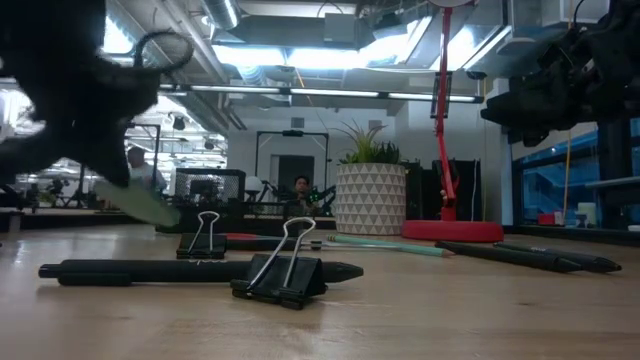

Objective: Pick and place office supplies into organizer
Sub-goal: Put the blue sticky note into the black desk organizer

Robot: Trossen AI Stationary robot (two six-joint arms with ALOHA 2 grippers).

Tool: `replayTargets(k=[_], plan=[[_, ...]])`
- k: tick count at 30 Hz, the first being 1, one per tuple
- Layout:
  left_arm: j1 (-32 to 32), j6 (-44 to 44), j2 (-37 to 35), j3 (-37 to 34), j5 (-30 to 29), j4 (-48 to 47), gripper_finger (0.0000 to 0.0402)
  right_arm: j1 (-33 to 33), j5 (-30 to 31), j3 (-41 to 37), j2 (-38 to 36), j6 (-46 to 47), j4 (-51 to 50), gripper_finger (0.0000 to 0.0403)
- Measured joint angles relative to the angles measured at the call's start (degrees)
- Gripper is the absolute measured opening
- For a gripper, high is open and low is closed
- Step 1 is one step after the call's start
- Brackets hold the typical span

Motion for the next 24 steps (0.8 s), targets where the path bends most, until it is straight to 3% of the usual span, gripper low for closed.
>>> replayTargets(k=[6,14,19,24], plan=[[0.00,0.69,-1.99,8.07,-1.53,-5.62,0.0003,-0.02,0.01,0.00,-0.02,-0.01,0.12,0.0127],[0.18,15.03,-7.93,12.24,-13.46,1.82,0.0003,0.00,0.02,0.00,-0.04,-1.39,2.50,0.0127],[2.50,24.23,-12.59,12.24,-13.21,10.34,0.0003,-0.02,0.02,0.00,-0.04,-1.49,2.60,0.0127],[6.33,36.35,-15.93,12.24,-6.78,20.03,0.0003,-0.01,0.02,0.00,-0.02,-1.51,2.73,0.0127]])
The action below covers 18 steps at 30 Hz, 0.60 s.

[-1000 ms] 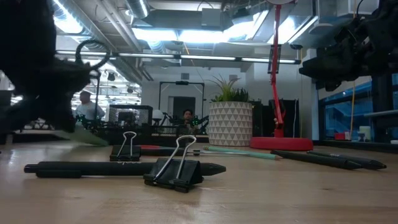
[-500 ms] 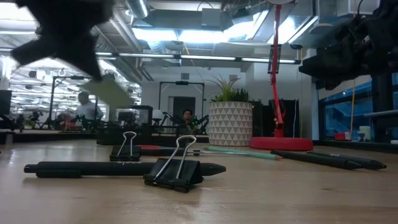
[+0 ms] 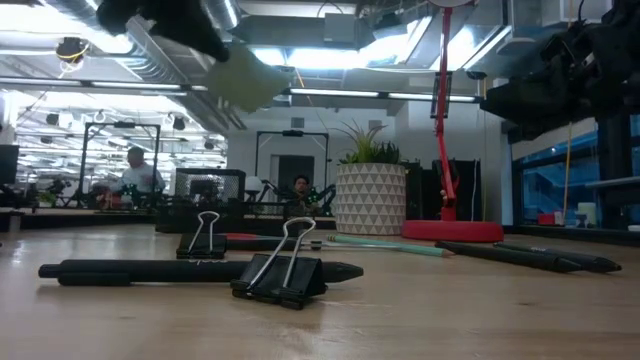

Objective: Pick and place office supplies into organizer
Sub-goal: Put the blue sticky note into the black desk organizer

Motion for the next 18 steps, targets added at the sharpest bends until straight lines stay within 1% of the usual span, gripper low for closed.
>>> replayTargets(k=[3,5,11,14,18], plan=[[3.09,6.73,-0.72,0.00,4.48,5.67,0.0003,0.00,0.00,0.00,0.00,0.00,0.09,0.0127],[5.38,10.18,-0.85,0.00,8.21,7.68,0.0003,-0.01,0.00,0.00,0.00,0.00,0.09,0.0127],[12.39,16.56,-0.85,-0.16,17.99,11.45,0.0003,0.00,0.00,0.00,0.02,0.00,0.09,0.0127],[14.80,22.17,-1.27,-2.93,21.46,18.12,0.0003,-0.01,0.00,0.00,0.02,0.07,0.09,0.0127],[17.88,28.88,-2.65,-8.83,22.88,26.88,0.0003,0.01,-0.02,0.00,0.02,0.17,0.09,0.0127]])
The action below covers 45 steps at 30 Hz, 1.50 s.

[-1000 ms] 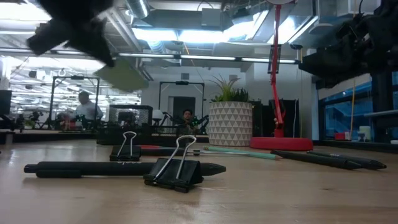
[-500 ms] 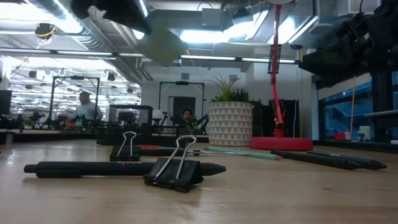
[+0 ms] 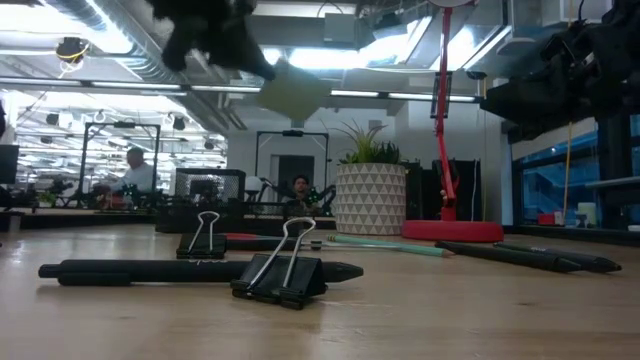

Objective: Pick and place office supplies into organizer
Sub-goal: Put the blue sticky note into the black desk organizer

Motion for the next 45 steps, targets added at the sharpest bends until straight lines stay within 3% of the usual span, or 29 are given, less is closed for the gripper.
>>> replayTargets(k=[9,12,19,25,31,34,39,45], plan=[[11.03,7.92,-2.01,-13.27,13.90,21.55,0.0003,0.00,0.02,0.00,0.00,0.06,0.24,0.0127],[15.16,7.89,-2.07,-16.20,20.84,25.31,0.0003,-0.02,0.04,0.00,0.00,0.09,0.34,0.0127],[21.83,6.08,-2.02,-22.09,28.57,30.87,0.0003,-0.02,0.06,0.00,0.00,0.24,0.39,0.0127],[25.08,4.95,-1.15,-26.83,31.30,38.49,0.0003,-0.02,3.32,0.00,0.00,0.25,0.42,0.0127],[27.38,3.36,-1.06,-29.56,33.72,40.12,0.0003,-0.02,3.49,0.00,0.00,0.70,0.42,0.0127],[28.28,3.36,-0.05,-31.36,34.44,45.20,0.0003,-0.02,3.59,0.00,0.00,0.31,0.42,0.0127],[30.60,2.53,4.91,-32.11,37.76,50.60,0.0003,-0.02,3.60,0.00,0.00,0.15,0.42,0.0127],[31.73,2.70,11.72,-32.04,37.70,56.83,0.0003,-0.02,3.60,0.00,0.00,0.03,0.53,0.0127]])
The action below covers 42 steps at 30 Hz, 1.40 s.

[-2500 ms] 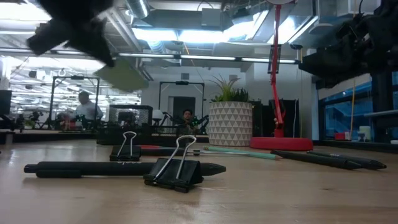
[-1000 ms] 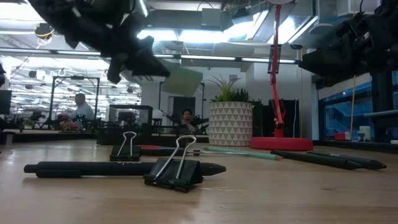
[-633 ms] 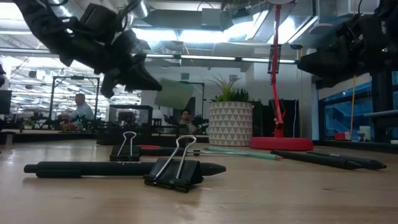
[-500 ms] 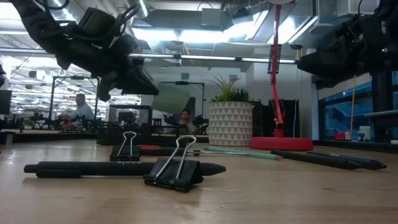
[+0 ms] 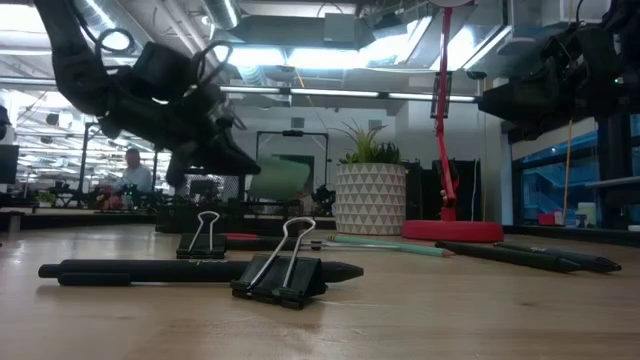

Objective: Pick and place office supplies into organizer
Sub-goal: Put the blue sticky note into the black desk organizer

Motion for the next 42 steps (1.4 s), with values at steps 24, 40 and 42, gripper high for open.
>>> replayTargets(k=[24,40,42], plan=[[2.83,-1.93,4.50,0.02,-0.46,-0.10,0.0018,0.00,-0.02,0.00,0.00,-0.21,0.06,0.0127],[2.81,-4.74,4.50,0.04,-0.46,-0.72,0.0059,0.00,-0.07,0.00,0.00,-0.21,0.06,0.0127],[2.81,-5.45,4.50,0.04,-0.48,-1.04,0.0065,0.01,-0.07,0.00,-0.01,-0.21,0.06,0.0127]])
